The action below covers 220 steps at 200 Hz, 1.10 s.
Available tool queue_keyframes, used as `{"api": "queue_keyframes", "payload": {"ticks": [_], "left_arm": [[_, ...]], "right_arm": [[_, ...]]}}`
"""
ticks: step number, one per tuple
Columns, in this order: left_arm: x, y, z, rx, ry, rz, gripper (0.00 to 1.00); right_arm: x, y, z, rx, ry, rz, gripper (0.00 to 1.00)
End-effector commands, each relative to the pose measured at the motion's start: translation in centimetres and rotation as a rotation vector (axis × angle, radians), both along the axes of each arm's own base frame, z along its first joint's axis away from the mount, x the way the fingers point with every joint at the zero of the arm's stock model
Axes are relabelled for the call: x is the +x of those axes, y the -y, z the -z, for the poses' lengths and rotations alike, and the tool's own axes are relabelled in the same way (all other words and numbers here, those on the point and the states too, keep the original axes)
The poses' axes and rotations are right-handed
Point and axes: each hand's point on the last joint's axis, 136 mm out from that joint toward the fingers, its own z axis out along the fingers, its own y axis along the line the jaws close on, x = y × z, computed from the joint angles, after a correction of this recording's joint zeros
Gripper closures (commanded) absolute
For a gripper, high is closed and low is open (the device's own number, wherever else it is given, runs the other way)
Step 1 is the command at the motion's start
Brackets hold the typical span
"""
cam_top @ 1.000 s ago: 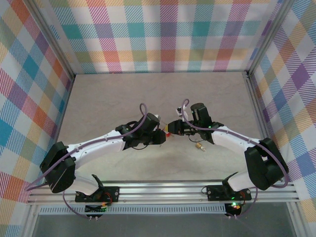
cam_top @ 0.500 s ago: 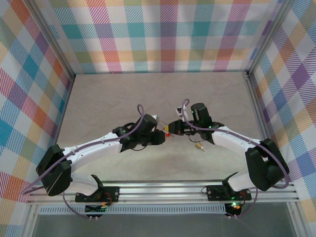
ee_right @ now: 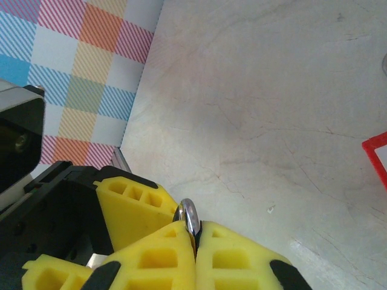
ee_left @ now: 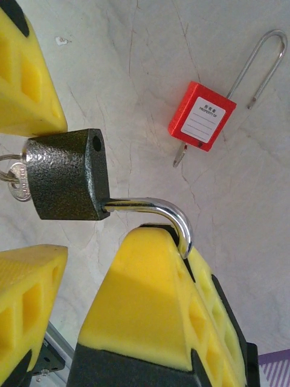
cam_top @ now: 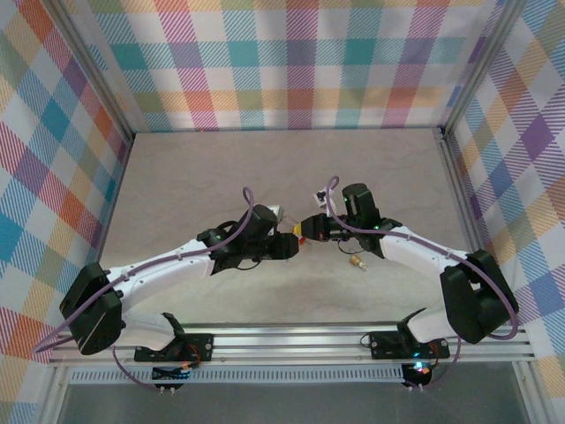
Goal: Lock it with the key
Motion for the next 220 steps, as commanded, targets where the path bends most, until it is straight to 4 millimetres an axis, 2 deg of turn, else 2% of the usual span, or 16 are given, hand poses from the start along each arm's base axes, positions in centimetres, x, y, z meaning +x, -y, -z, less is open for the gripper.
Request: {"api": "queue_keyframes", "payload": {"ticks": [1,73,172,220], "left_arm": [[-0.3,1.2,-2.1,-0.077,0.052,0.042,0.51],[-0.7,1.5,-4.8,-0.176,0.116,0.066,0.48],[-0.8,2.7,-5.2,-0.230,0.109,0.098,0.49],[-0.9,2.5,-5.4,-0.236,0.117,0.098,0.61]], "right_arm": [[-1.0,-0.7,-0.9,0.058,0.007,-0.057,1.00],[-0.9,-0.8,-0.4,0.050,-0.012,-0.058,1.00],[-1.8,-2.0,-0.8,0.111,-0.039,-0.132,1.00],[-1.9,-2.2,-0.7,0.111,-0.044,-0.138,1.00]]}}
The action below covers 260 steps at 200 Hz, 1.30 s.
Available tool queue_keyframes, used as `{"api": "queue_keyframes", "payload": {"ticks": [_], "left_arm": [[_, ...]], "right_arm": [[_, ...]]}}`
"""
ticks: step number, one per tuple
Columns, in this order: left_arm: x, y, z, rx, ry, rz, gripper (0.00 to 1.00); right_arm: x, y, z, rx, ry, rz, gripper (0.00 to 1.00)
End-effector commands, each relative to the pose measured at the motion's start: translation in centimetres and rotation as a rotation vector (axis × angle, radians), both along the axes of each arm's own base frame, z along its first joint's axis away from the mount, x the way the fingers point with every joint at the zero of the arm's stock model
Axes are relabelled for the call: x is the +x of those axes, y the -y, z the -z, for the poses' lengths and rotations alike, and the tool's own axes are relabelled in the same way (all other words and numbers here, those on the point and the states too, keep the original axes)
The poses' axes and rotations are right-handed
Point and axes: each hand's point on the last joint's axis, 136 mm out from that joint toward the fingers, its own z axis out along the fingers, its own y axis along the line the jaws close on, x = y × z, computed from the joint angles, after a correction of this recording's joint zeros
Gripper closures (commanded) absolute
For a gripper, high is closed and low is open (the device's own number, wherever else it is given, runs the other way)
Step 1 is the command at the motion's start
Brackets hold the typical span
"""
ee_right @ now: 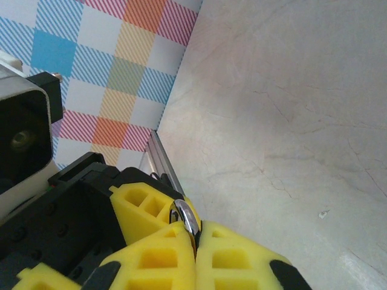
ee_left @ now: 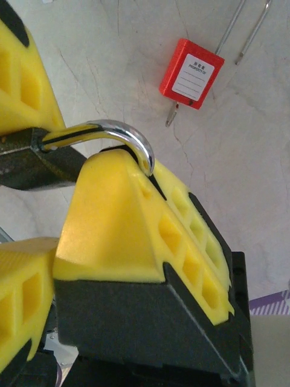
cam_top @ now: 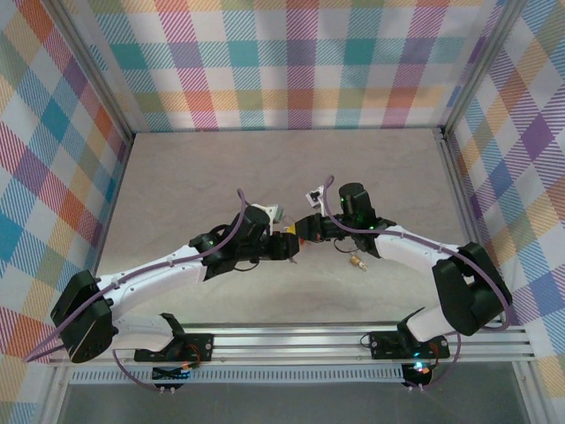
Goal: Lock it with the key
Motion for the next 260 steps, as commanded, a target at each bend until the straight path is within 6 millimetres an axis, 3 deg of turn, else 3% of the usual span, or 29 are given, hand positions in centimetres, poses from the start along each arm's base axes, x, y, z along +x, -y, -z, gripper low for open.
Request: {"api": "queue_keyframes", "payload": {"ticks": [1,119,159,211,260], "left_arm": [[-0.1,1.7,-3.3,-0.116,0.077,0.048,0.61],[-1.5,1.1,-3.8,-0.193,0.118,0.085,0.82],[-2.0,1.4,-4.1,-0.231,0.134,0.118,1.00],[-3.5,1.4,-4.7,-0.291,0.165,0.192,1.00],[-5.3,1.3,-4.2,-0.268,0.171,0.298,1.00]], "right_arm": [[-0.7,-0.4,0.4,0.004,-0.008,-0.029,1.00],[-0.6,0.0,-0.1,0.004,0.019,-0.003,1.00],[-0.7,-0.1,-0.4,0.017,0.022,-0.006,1.00],[-0.8,0.1,-1.0,0.026,0.051,-0.004,1.00],[-1.1,0.6,-2.2,0.048,0.123,0.013,0.84]]}}
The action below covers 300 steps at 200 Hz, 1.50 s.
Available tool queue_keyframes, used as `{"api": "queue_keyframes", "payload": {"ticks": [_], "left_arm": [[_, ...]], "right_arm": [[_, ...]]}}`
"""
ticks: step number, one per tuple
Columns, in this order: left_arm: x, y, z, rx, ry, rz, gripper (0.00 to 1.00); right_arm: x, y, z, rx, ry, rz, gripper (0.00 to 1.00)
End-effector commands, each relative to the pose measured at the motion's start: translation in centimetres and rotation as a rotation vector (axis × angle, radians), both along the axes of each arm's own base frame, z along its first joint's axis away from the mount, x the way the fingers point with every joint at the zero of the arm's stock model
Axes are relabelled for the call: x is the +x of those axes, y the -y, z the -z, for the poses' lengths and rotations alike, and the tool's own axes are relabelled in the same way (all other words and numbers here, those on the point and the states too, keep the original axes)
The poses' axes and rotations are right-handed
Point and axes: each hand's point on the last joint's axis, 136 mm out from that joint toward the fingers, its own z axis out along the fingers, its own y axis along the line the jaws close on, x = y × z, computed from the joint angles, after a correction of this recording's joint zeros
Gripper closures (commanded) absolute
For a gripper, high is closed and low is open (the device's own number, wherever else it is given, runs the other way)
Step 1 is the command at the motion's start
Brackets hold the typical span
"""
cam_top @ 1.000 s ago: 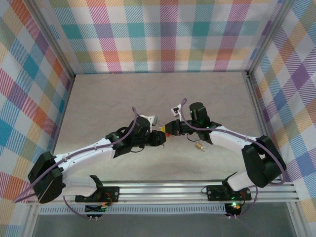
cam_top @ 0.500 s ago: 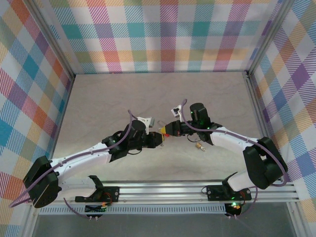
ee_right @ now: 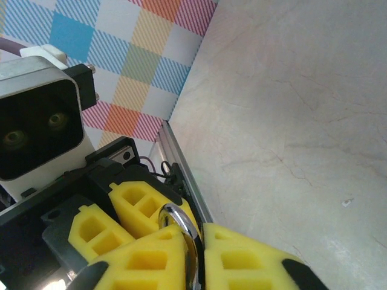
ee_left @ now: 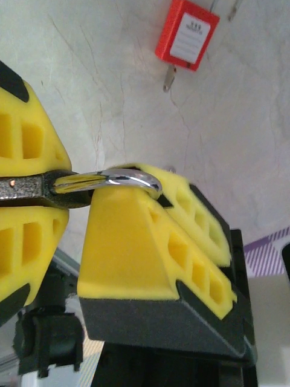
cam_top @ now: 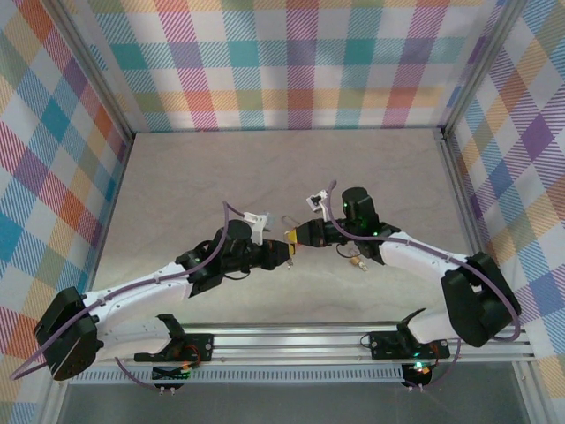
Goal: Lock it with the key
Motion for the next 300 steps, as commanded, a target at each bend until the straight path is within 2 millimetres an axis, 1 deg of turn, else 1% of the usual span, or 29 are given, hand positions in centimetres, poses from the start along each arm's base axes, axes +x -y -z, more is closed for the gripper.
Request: {"api": "queue_keyframes", "payload": {"ticks": [1,20,31,52,61,79,91,96,102,122,131,139,154,165,181,186,191,220,248,256,268,290,300], "left_arm": [[-3.0,1.8,-2.9,-0.087,0.086,0.207,1.00],[-3.4,1.6,-2.4,-0.043,0.077,0.235,1.00],[-3.3,1.2,-2.1,0.003,0.077,0.234,1.00],[-3.8,0.7,-2.5,0.029,0.084,0.271,1.00],[-3.7,0.4,-2.6,0.042,0.093,0.266,1.00],[-3.2,-1.1,-2.8,0.120,0.151,0.247,1.00],[-3.3,-1.7,-3.7,0.145,0.193,0.260,1.00],[-3.6,-2.2,-3.6,0.168,0.186,0.270,1.00],[-3.7,-2.4,-4.0,0.176,0.195,0.285,1.00],[-5.0,-2.4,-4.9,0.177,0.198,0.396,1.00],[-6.3,-2.1,-5.5,0.136,0.183,0.487,1.00],[-7.2,-2.1,-5.6,0.114,0.166,0.556,1.00],[-8.3,-2.1,-5.6,0.086,0.116,0.653,1.00],[-8.8,-1.8,-5.7,0.058,0.080,0.702,1.00],[-9.8,-1.0,-6.7,-0.032,0.045,0.779,1.00],[-9.9,-0.8,-6.9,-0.044,0.043,0.786,1.00],[-9.9,-0.7,-7.0,-0.052,0.040,0.794,1.00],[-9.8,-0.2,-7.7,-0.088,0.040,0.814,1.00],[-9.0,0.0,-8.2,-0.105,0.047,0.789,1.00],[-8.6,0.0,-8.1,-0.104,0.050,0.765,1.00],[-8.1,-0.2,-7.9,-0.106,0.053,0.737,1.00],[-7.6,-0.9,-8.8,-0.113,0.075,0.702,1.00],[-7.4,-1.0,-8.6,-0.109,0.083,0.685,1.00]], "right_arm": [[0.7,0.1,-1.0,0.017,0.086,0.038,0.83],[0.5,0.2,-1.5,0.029,0.107,0.040,0.79],[0.3,0.4,-1.9,0.036,0.122,0.041,0.76],[0.2,0.8,-2.4,0.033,0.150,0.057,0.69],[0.1,1.0,-2.6,0.033,0.166,0.064,0.67],[0.0,1.4,-3.0,0.027,0.190,0.079,0.64],[-0.1,1.5,-3.4,0.032,0.209,0.083,0.61],[-0.2,1.6,-3.5,0.033,0.215,0.084,0.60],[-0.2,1.7,-3.6,0.036,0.224,0.084,0.58],[-0.5,1.9,-4.2,0.057,0.252,0.084,0.51],[-0.7,1.9,-4.5,0.069,0.265,0.082,0.47],[-1.0,1.9,-4.7,0.082,0.275,0.071,0.45],[-1.6,1.9,-5.2,0.111,0.293,0.046,0.40],[-1.9,1.9,-5.6,0.141,0.316,0.038,0.36],[-2.6,2.0,-6.3,0.195,0.355,0.023,0.29],[-2.9,2.0,-6.3,0.204,0.358,0.016,0.28],[-3.1,2.0,-6.9,0.230,0.391,0.010,0.26],[-4.7,1.6,-7.4,0.270,0.451,-0.039,0.18],[-6.2,0.8,-7.7,0.282,0.473,-0.107,0.18],[-6.6,0.7,-8.0,0.291,0.480,-0.121,0.18],[-7.0,0.8,-8.1,0.293,0.492,-0.116,0.18],[-7.3,1.2,-8.3,0.279,0.551,-0.106,0.17],[-7.5,1.2,-8.5,0.286,0.560,-0.114,0.17]]}}
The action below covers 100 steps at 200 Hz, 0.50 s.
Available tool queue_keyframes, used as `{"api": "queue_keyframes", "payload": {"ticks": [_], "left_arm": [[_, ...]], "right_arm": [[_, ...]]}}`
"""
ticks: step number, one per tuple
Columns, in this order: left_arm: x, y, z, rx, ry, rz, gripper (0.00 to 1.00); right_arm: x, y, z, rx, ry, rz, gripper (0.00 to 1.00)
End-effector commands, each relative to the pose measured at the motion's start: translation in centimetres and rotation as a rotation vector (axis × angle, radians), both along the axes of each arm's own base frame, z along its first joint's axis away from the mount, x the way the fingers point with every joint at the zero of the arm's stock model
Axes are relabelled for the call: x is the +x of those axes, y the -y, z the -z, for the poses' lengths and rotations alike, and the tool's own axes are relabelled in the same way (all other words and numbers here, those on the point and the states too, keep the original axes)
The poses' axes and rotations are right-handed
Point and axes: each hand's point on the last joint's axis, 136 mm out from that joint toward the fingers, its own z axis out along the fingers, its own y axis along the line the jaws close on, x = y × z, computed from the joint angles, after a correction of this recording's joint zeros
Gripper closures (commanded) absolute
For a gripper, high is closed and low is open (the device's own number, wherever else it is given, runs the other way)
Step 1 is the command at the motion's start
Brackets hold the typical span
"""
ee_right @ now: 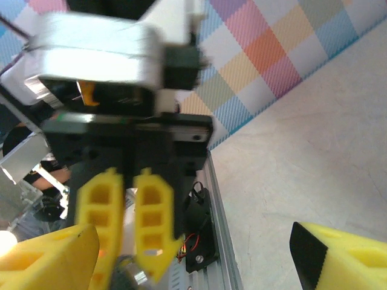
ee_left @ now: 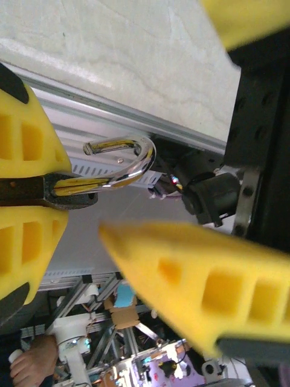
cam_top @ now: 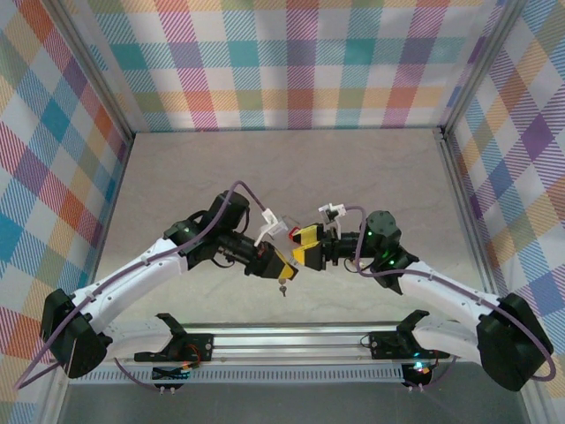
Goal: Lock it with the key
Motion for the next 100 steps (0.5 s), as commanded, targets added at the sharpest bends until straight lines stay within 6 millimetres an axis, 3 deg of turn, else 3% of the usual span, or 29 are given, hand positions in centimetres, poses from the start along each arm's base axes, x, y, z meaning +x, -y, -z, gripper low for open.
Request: {"api": "queue_keyframes", "payload": {"ticks": [1,20,55,100], "left_arm": [[0.4,-0.5,-1.9,-0.068,0.048,-0.026,1.00],[1.1,-0.5,-0.7,-0.058,0.038,-0.060,1.00],[1.4,-0.2,-1.4,-0.098,0.019,-0.053,1.00],[1.3,-0.5,-0.5,-0.085,0.017,-0.063,1.00]], "right_arm": [[-1.1,0.3,-1.0,0.025,0.099,-0.025,0.17],[-2.0,0.1,-1.2,0.045,0.104,-0.074,0.17],[-2.3,-0.8,-0.5,0.035,0.085,-0.117,0.17],[-2.8,-0.6,-1.0,0.044,0.119,-0.120,0.21]]}}
